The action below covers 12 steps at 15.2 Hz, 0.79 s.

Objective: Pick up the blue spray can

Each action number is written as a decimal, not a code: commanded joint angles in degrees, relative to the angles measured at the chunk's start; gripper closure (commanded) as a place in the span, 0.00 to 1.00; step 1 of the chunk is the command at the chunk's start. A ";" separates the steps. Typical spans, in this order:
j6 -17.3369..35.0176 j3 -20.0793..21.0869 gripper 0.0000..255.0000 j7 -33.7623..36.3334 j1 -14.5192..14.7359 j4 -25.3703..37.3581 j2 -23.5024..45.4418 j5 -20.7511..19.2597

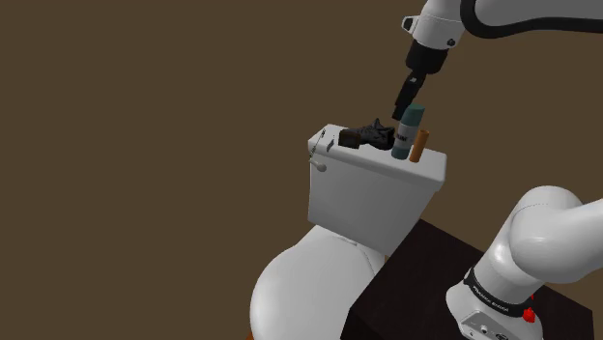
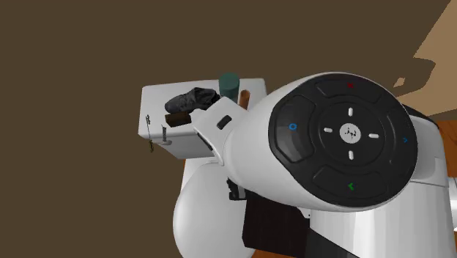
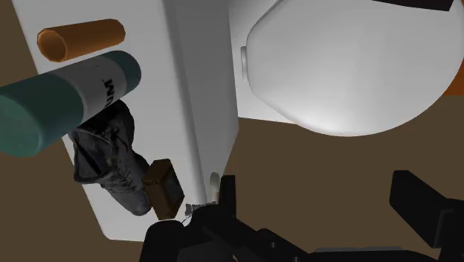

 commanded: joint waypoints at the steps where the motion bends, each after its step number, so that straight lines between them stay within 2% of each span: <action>1: 0.00 0.00 0.00 0.00 0.00 0.00 0.00 0.00; 12: 0.41 -14.90 0.00 -11.81 -4.54 7.08 11.13 -1.37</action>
